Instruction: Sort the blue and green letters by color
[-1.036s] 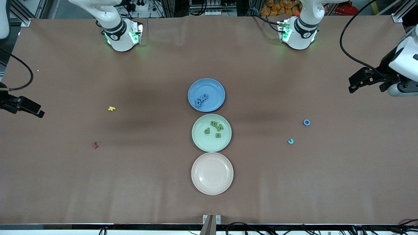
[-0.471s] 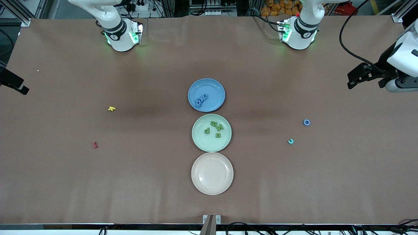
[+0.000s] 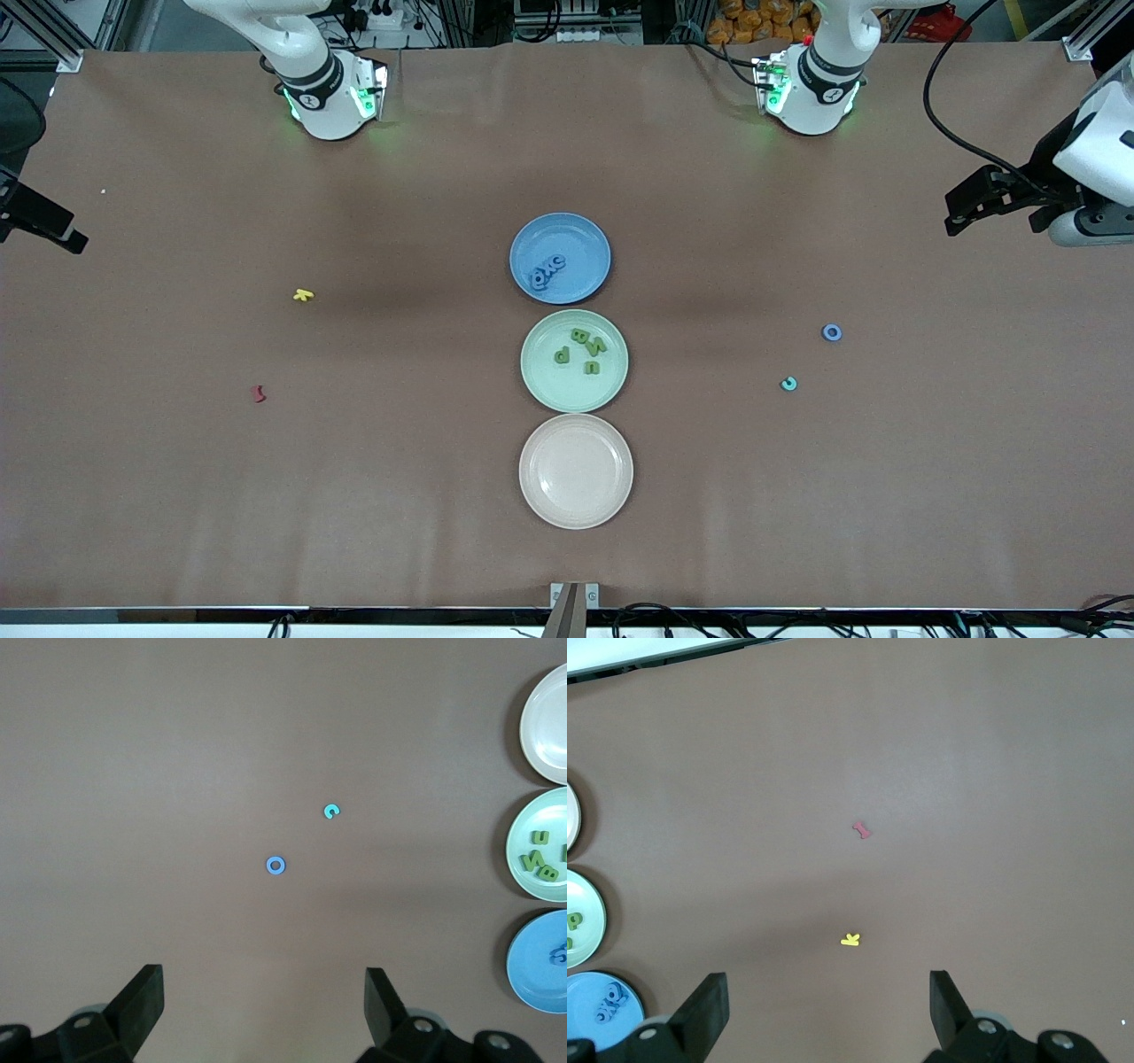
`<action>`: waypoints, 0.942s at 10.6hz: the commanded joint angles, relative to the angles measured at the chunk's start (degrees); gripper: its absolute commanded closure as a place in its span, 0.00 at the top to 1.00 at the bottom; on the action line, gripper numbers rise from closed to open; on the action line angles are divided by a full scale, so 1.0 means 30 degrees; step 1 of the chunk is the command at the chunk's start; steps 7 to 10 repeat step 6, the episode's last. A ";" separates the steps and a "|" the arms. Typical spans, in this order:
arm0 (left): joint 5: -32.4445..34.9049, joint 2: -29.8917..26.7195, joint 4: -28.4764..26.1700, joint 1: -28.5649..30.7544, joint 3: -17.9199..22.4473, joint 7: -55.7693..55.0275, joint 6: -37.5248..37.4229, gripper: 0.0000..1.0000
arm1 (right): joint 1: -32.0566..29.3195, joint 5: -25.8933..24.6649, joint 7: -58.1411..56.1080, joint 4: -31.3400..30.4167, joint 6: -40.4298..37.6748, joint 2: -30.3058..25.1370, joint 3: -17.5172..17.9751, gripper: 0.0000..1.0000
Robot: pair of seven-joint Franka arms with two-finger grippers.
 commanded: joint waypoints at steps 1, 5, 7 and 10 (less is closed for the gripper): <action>-0.0265 0.0123 0.1029 0.0179 0.0109 0.0400 -0.0428 1.00 | 0.0216 0.0077 0.0139 0.0015 -0.0132 -0.0179 -0.0238 1.00; -0.0235 0.0184 0.1239 0.0179 0.0227 0.0429 -0.0399 1.00 | 0.0187 0.0077 0.0110 0.0015 -0.0162 -0.0091 -0.0238 1.00; -0.0322 0.0184 0.1210 0.0208 0.0198 0.0429 -0.0428 1.00 | 0.0187 0.0077 0.0110 0.0015 -0.0162 -0.0091 -0.0238 1.00; -0.0322 0.0184 0.1210 0.0208 0.0198 0.0429 -0.0428 1.00 | 0.0187 0.0077 0.0110 0.0015 -0.0162 -0.0091 -0.0238 1.00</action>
